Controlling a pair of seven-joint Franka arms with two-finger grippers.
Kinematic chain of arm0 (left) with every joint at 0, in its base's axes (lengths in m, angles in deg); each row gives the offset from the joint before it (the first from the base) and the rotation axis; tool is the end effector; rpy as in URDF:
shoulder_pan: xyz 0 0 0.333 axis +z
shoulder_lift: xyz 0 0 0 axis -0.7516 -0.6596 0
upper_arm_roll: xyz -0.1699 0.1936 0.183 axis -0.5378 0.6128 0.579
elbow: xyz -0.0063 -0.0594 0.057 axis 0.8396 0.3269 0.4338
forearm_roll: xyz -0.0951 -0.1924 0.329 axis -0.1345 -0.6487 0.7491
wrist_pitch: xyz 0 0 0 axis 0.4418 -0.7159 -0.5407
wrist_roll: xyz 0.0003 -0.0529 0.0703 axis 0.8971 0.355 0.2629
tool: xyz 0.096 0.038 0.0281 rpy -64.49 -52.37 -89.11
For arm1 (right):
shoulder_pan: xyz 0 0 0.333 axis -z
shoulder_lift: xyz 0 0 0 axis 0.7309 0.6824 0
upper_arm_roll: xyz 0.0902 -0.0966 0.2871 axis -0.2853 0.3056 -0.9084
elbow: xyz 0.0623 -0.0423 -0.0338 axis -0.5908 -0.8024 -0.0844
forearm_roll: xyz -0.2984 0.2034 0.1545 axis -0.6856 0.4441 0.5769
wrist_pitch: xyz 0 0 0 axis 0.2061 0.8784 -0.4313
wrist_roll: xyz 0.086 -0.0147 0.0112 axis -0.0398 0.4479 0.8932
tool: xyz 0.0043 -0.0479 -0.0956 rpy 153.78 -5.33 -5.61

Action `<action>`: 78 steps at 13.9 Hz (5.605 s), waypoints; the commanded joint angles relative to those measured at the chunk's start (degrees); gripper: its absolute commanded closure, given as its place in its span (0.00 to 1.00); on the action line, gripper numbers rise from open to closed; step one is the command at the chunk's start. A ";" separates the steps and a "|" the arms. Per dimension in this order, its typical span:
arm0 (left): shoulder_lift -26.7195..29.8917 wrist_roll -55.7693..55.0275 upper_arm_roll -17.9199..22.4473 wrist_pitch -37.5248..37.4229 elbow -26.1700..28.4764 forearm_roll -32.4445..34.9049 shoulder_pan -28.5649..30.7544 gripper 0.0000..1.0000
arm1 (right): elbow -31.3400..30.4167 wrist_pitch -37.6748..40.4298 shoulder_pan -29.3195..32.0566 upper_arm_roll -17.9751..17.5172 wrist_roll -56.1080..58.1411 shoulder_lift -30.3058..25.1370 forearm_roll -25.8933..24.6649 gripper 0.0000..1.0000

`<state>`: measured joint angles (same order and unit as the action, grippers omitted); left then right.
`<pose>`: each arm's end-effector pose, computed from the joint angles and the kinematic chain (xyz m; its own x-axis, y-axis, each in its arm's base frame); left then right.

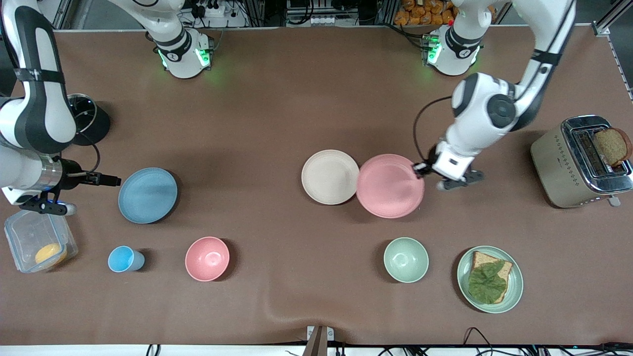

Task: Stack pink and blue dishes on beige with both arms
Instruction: 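Carry the pink plate with the left gripper onto the beige plate, then release the pink plate with the left gripper while the right gripper grasps the blue plate, then lift the blue plate with the right gripper while the left gripper withdraws, then carry the blue plate with the right gripper onto the pink plate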

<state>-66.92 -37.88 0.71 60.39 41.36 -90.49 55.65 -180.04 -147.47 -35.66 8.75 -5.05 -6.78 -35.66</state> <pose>0.5155 -0.2308 0.3141 0.9509 0.3069 -0.0402 0.3085 -0.9298 0.2008 0.6052 -0.0886 0.3691 0.9580 -0.1598 -0.2383 -0.1755 -0.9834 -0.0460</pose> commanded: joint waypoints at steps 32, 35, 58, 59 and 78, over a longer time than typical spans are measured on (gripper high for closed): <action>-17.84 -22.90 0.59 0.58 -10.87 13.75 -14.74 1.00 | -9.50 -23.62 6.98 -1.06 11.17 13.10 -3.81 0.93; -18.28 -23.51 0.59 0.58 -11.57 13.66 -14.74 0.46 | -9.15 -18.18 6.10 -1.32 11.09 9.50 -3.55 0.96; 9.48 13.27 16.91 -44.85 -35.22 8.93 0.74 0.00 | -4.84 -3.65 -18.86 -1.32 -18.70 3.95 27.82 0.97; 9.92 16.79 20.07 -45.55 -34.96 8.65 -1.45 0.00 | -4.93 -4.53 -19.91 -1.32 -18.71 4.04 29.31 0.97; 8.88 22.27 23.97 -46.97 -33.90 6.98 -0.94 0.00 | -5.63 -27.39 -44.44 -1.15 -34.88 11.16 44.44 0.97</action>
<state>-57.81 -17.22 24.64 13.22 7.03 -82.24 54.56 -185.32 -173.43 -78.29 6.91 -38.92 4.27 7.29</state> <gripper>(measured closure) 0.000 0.952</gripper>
